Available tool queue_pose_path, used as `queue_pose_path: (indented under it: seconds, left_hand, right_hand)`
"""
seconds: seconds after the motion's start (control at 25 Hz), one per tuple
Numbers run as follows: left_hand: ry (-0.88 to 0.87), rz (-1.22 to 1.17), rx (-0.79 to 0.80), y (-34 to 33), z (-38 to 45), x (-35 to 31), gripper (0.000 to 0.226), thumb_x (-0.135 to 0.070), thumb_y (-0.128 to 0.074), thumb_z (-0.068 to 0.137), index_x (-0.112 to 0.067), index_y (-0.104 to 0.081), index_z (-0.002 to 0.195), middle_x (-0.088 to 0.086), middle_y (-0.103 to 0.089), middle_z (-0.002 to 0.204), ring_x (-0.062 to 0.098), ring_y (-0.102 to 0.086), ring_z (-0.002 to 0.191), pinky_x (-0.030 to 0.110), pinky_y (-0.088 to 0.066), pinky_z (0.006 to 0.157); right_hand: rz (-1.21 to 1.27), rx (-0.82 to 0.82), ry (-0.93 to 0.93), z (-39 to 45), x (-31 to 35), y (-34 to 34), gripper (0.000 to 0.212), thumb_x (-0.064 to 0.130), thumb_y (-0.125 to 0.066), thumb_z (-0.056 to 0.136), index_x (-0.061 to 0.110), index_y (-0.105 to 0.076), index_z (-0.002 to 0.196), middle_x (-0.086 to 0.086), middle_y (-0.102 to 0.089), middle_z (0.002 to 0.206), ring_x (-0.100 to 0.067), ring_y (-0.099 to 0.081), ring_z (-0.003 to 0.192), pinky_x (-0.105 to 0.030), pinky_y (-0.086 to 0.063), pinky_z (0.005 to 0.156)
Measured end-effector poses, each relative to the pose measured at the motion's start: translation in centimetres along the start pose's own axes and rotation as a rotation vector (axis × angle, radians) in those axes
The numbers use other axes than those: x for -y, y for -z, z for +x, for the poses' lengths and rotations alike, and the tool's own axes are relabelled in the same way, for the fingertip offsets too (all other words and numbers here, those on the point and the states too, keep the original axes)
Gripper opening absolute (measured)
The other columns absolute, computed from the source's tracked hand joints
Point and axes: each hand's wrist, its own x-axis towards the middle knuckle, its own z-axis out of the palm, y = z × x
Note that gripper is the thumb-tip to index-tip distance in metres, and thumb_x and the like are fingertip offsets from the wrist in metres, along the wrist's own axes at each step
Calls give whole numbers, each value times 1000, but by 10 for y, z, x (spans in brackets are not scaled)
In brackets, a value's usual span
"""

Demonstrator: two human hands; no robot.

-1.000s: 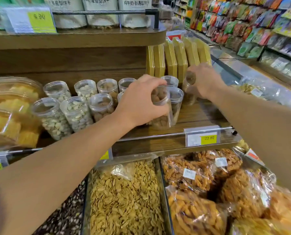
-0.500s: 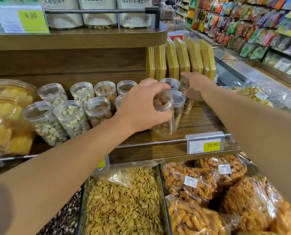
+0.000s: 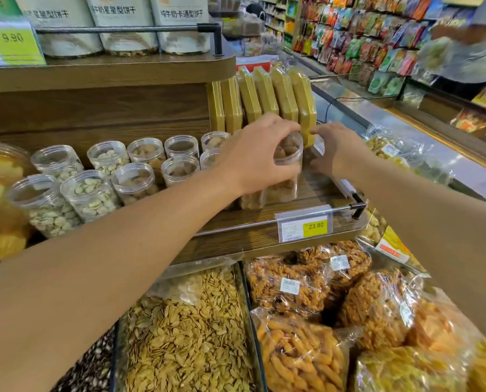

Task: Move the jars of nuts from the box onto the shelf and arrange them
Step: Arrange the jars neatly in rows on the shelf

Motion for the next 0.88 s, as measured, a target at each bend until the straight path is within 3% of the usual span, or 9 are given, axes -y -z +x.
queue_pose_path:
  seconds: [0.2,0.36,0.48,0.6,0.68,0.76,0.88]
  left_hand:
    - [53,138,140,-36,29,11,64,-41,-65,80,-24,-46,138,1,-48,135,21,-50,119,43,-49,91]
    - [90,257,214,-56,39,19,59,-43,-68,80,-24,-49,133,2,-53,130,26,-50,118,45,-39,97]
    - [78,245,185,-50,38,23,54,-50,-66,77,-21,-57,122,2,-59,118,28,-53,111,45,-40,92]
    - [102,310,82,-32,22,37,55,-52,-64,79,-21,-58,124,2,-61,120,27,-55,109,44,-46,88]
    - [122,367,77,-27,10,53,50,-52,-63,81,-24,-60,123,1,-63,117,28,-55,106,45,-47,87]
    - [100,377,110,-26,3,63,38,-49,-61,82,-29,-65,115,-2,-67,109,26,-57,102,48,-47,87]
    - [79,258,130,-22,0,67,34,-38,-58,77,-34,-68,109,-8,-70,102,21,-60,100,47,-46,90]
  right_hand:
    - [-5,13,-5,-7,-12,3,73,17,-71,74,21,-42,141,-11,-43,143,-33,-44,127,-40,-43,97]
    - [-13,12,17,-9,-6,3,71,19,-70,76,22,-42,141,-9,-42,143,-32,-44,127,-36,-41,91]
    - [48,-37,50,-14,4,6,66,16,-66,79,23,-45,141,-8,-43,143,-30,-44,127,-36,-40,93]
    - [163,-187,98,-19,15,5,48,14,-58,84,21,-55,131,-6,-54,132,-26,-50,120,-33,-40,92]
    - [196,-238,147,-21,26,-2,38,22,-56,87,21,-61,125,-4,-61,123,-23,-55,112,-32,-43,89]
    - [152,-182,183,-20,34,-12,36,35,-55,90,21,-63,122,-7,-62,120,-26,-57,109,-37,-48,89]
    - [127,-148,207,-22,38,-21,33,45,-55,91,17,-68,104,-8,-63,109,-28,-57,100,-40,-48,84]
